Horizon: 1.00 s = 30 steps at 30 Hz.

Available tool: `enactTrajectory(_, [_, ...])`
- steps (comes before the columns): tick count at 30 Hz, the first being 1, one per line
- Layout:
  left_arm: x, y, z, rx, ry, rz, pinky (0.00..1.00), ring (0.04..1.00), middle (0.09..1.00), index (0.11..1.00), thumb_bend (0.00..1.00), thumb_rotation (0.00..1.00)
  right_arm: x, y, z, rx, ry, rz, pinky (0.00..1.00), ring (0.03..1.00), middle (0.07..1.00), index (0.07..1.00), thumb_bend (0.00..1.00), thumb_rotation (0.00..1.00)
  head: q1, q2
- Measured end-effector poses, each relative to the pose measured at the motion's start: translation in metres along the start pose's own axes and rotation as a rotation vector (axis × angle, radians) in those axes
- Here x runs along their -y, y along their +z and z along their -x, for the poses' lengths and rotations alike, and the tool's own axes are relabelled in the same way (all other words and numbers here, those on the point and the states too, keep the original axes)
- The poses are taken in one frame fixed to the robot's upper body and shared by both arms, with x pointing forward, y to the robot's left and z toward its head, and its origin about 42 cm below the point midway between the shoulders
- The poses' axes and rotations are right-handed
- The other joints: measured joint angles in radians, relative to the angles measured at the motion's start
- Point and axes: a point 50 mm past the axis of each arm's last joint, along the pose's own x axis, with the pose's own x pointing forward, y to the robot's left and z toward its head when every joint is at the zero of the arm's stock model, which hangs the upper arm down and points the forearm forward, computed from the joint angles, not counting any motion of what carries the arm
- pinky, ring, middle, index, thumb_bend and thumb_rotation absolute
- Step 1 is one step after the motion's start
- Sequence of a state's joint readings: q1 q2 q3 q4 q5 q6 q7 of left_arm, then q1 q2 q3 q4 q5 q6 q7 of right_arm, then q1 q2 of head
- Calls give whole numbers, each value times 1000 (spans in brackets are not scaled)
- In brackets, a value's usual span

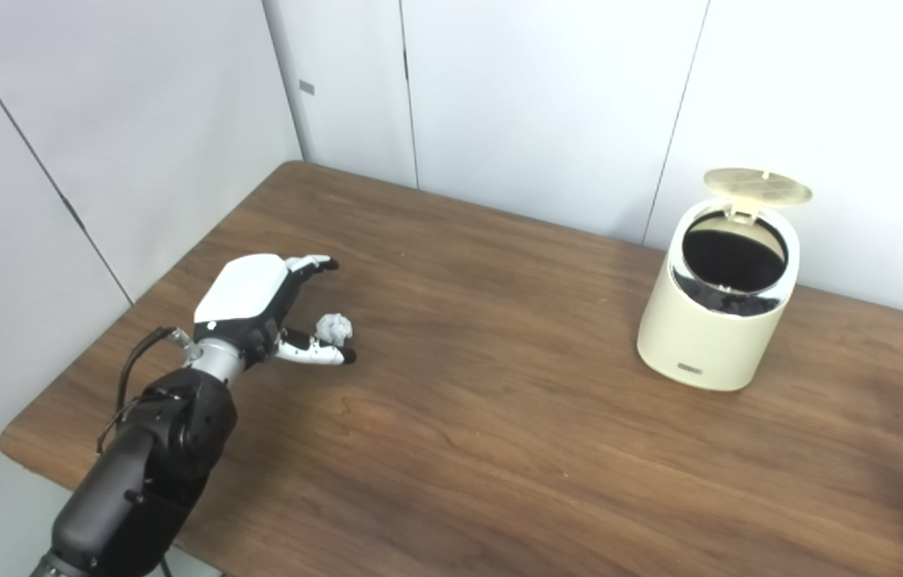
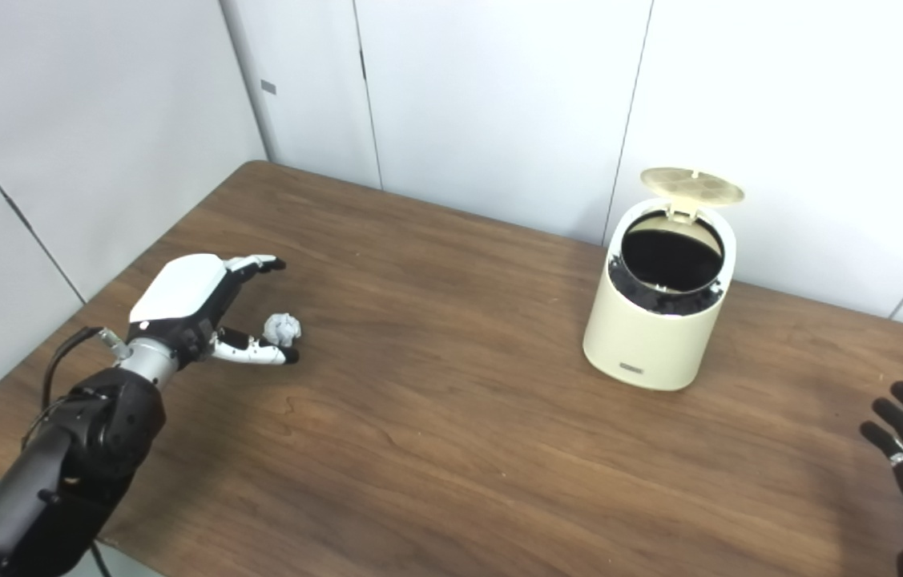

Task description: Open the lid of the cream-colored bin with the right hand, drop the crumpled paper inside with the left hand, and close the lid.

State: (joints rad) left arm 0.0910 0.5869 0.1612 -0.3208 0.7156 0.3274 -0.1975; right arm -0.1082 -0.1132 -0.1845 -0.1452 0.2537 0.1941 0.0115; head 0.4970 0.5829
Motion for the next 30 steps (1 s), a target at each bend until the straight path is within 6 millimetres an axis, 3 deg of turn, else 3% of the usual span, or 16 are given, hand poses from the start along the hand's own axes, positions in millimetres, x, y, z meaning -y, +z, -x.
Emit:
enactTrajectory(12, [8,-1,-15,-23,-39,32,681,800,834,825,896,247,-8,6,3,-1,-1,-42,869,861,856,801,335,716,-11,5])
enactTrajectory(16, [11,0,-17,-19,-50,35,693,803,832,820,888,267,-10,8,3,3,5,-63,914,890,880,823,341,734,-12,6])
enactTrajectory(30, [17,4,-27,-3,-89,16,644,769,802,792,890,234,-11,10,5,0,10,-84,934,898,884,836,368,752,-15,15])
